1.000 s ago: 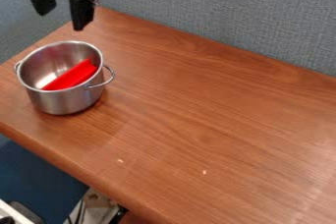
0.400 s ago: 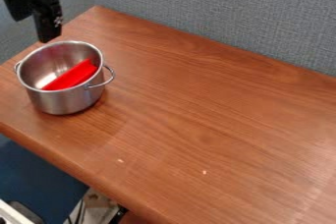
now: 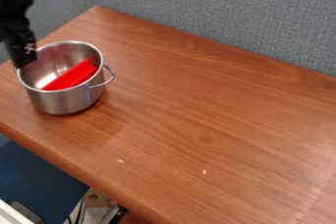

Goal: Put the red object in the metal pot

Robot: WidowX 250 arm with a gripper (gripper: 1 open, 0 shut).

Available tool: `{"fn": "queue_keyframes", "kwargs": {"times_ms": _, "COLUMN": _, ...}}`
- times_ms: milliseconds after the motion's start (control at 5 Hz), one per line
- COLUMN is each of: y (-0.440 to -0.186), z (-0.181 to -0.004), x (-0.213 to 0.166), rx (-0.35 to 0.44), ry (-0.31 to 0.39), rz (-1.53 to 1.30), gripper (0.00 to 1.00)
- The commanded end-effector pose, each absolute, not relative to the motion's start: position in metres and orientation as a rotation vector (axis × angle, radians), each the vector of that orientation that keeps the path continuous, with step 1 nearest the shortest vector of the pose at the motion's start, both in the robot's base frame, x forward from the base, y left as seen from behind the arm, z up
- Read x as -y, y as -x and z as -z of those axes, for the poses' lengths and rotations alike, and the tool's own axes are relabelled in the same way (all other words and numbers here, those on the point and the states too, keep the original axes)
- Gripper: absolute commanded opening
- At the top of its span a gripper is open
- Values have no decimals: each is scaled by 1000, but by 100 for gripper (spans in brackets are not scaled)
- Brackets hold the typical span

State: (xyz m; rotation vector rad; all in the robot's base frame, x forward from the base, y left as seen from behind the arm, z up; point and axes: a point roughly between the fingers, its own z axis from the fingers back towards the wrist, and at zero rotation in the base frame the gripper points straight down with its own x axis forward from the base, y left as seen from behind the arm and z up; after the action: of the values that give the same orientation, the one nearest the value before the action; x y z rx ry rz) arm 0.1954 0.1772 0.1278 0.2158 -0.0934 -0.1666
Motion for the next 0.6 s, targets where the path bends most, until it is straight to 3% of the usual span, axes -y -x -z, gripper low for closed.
{"fn": "queue_keyframes", "kwargs": {"times_ms": 0, "y": -199, "z": -108, "x": -185, "rx": 147, "ry": -266, "rz": 176, "gripper": 100}}
{"fn": "queue_keyframes", "kwargs": {"times_ms": 200, "y": -204, "z": -84, "x": -191, "rx": 176, "ry": -299, "rz": 201, "gripper": 100}}
{"fn": "queue_keyframes", "kwargs": {"times_ms": 400, "y": -211, "z": -104, "x": -185, "rx": 197, "ry": -319, "rz": 153, "gripper": 100}}
